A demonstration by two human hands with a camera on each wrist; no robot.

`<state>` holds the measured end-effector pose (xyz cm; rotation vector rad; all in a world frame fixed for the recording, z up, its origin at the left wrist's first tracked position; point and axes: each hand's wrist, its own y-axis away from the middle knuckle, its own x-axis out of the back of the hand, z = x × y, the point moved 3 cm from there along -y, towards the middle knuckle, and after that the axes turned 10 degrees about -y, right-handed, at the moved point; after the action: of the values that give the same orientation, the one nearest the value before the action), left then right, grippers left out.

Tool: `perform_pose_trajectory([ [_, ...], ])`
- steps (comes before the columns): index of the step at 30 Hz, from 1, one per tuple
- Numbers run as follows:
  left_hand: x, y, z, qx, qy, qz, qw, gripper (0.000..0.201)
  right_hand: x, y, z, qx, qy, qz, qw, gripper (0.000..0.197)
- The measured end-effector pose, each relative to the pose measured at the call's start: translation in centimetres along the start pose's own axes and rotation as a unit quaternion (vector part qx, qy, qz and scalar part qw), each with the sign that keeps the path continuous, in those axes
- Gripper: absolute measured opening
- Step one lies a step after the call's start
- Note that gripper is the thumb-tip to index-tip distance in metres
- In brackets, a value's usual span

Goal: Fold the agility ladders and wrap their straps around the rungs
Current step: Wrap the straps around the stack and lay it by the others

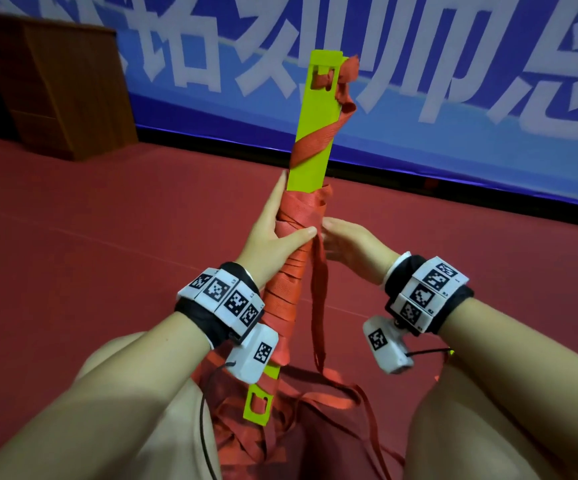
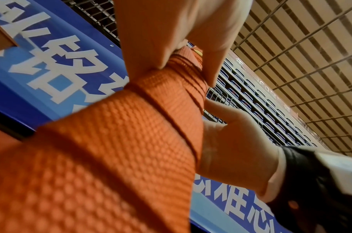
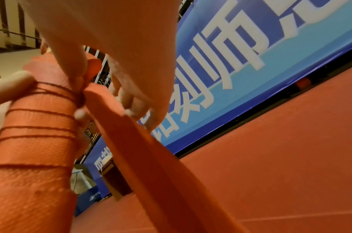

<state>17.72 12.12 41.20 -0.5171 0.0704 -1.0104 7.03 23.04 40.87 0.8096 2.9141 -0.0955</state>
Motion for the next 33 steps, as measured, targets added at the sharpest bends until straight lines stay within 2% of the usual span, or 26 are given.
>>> perform_pose_trajectory([
  [4,0.8,-0.2,-0.6,0.006,-0.001,0.007,1.0,0.089,0.0,-0.4,-0.2,0.033,-0.046,0.053,0.997,0.015],
  [9,1.1,-0.4,-1.5,0.017,-0.043,0.013,0.999,0.09,1.2,-1.1,-0.8,0.077,0.09,0.129,0.985,0.018],
  [14,0.0,-1.2,-2.3,0.022,-0.131,0.022,0.991,0.087,1.5,-1.6,-2.0,0.134,0.192,0.212,0.949,0.024],
  [16,-0.6,-1.5,-2.7,0.033,-0.172,0.021,0.984,0.088,1.4,-1.7,-2.1,0.139,0.199,0.23,0.943,0.023],
  [19,-1.7,-1.7,-3.4,0.057,-0.218,-0.003,0.974,0.085,0.5,-2.0,-1.7,0.121,0.164,0.252,0.946,0.031],
  [23,-2.9,-1.6,-4.3,0.093,-0.171,-0.054,0.979,0.072,-0.6,-2.6,-0.2,0.109,0.179,0.252,0.945,0.048],
  [25,-3.1,-1.4,-4.6,0.097,-0.133,-0.061,0.984,0.071,-0.7,-2.6,0.3,0.123,0.215,0.253,0.935,0.044],
  [27,-3.3,-1.1,-4.8,0.089,-0.116,-0.061,0.987,0.067,-0.4,-2.2,0.4,0.143,0.21,0.258,0.932,0.025],
  [28,-3.4,-1.1,-4.9,0.078,-0.108,-0.059,0.989,0.065,-0.3,-2.0,0.2,0.15,0.201,0.263,0.932,0.025],
  [31,-3.3,-1.2,-4.8,0.056,-0.063,-0.036,0.996,0.063,-0.4,-1.4,-0.3,0.17,0.167,0.256,0.937,0.043],
  [33,-3.2,-1.1,-4.5,0.052,-0.033,-0.021,0.998,0.067,-0.8,-1.1,-0.9,0.191,0.162,0.246,0.937,0.045],
])
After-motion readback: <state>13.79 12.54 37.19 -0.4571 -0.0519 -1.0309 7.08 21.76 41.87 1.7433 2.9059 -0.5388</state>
